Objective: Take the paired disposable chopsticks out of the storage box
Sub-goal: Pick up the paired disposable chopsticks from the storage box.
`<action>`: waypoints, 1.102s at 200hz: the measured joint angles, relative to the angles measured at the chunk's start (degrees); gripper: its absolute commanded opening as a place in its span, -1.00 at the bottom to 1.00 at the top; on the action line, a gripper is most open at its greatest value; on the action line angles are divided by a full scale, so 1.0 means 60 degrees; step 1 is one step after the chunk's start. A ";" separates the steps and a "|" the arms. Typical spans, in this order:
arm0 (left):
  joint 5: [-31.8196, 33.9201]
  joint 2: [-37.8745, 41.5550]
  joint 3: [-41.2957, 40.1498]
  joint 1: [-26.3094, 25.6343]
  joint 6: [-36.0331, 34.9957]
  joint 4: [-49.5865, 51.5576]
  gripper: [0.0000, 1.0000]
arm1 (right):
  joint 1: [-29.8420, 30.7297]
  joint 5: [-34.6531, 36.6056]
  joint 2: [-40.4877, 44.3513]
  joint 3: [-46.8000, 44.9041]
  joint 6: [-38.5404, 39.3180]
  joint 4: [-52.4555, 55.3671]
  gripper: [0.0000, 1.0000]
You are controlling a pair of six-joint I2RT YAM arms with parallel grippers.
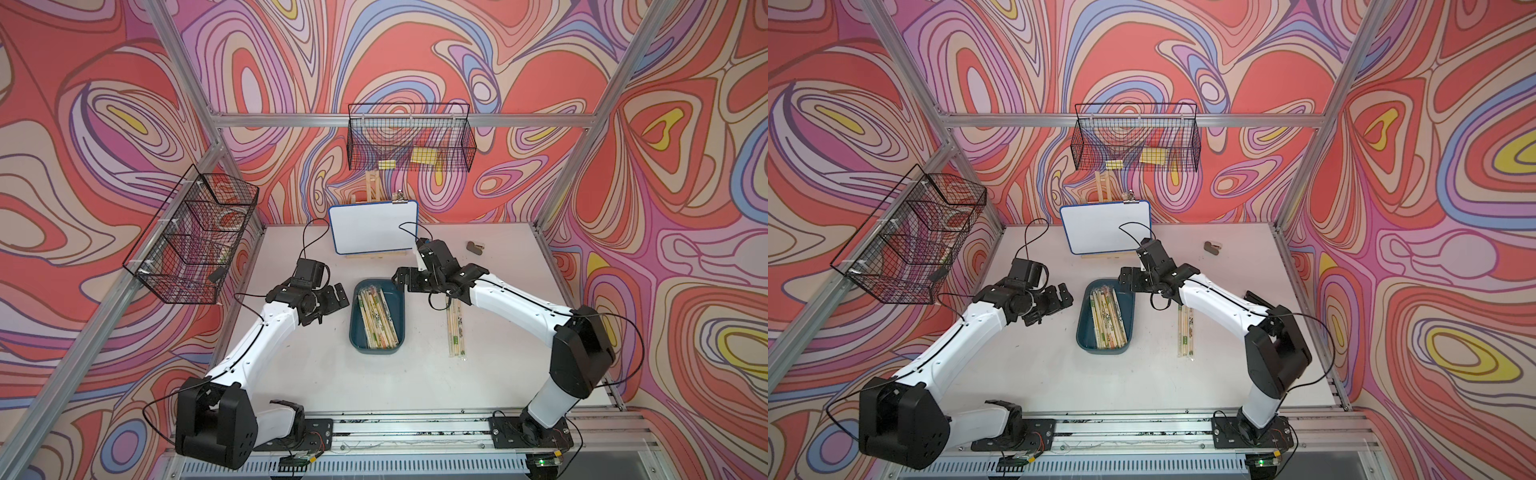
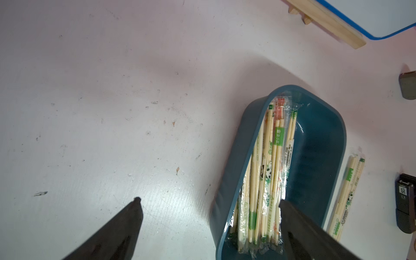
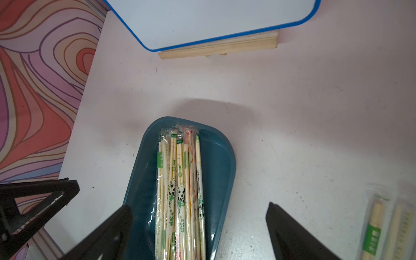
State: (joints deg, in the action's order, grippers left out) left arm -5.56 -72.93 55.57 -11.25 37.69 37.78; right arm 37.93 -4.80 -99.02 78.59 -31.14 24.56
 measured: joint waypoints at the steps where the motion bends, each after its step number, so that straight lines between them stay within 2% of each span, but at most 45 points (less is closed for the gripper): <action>1: 0.0000 0.0000 0.0000 0.0004 -0.0004 0.0000 0.99 | 0.0011 -0.0011 -0.0029 0.0025 0.0000 0.0007 0.84; 48: -0.0029 0.0011 0.0000 0.0273 -0.0069 0.0000 0.99 | 0.0951 -0.0313 -0.1752 0.1610 0.0087 0.0736 0.16; 84: -0.0095 0.0011 0.0000 0.0459 -0.0069 0.0000 0.99 | 0.1428 -0.0361 -0.2506 0.2149 0.0102 0.1257 -0.14; 119: -0.0164 0.0011 0.0000 0.0506 -0.0069 0.0000 0.99 | 0.1468 -0.0342 -0.3034 0.2415 0.0062 0.1665 -0.28; 183: -0.0229 0.0011 0.0000 0.0517 -0.0073 0.0000 0.99 | 0.1639 -0.0313 -0.3803 0.3075 0.0047 0.2062 -0.31; 220: -0.0295 0.0011 -0.0004 0.0535 -0.0073 -0.0004 0.99 | 0.1705 -0.0302 -0.4069 0.3417 0.0073 0.2204 -0.40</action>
State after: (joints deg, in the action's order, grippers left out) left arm -7.33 -72.86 55.55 -8.03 37.26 37.76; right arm 48.16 -6.61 -123.44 99.09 -30.70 37.78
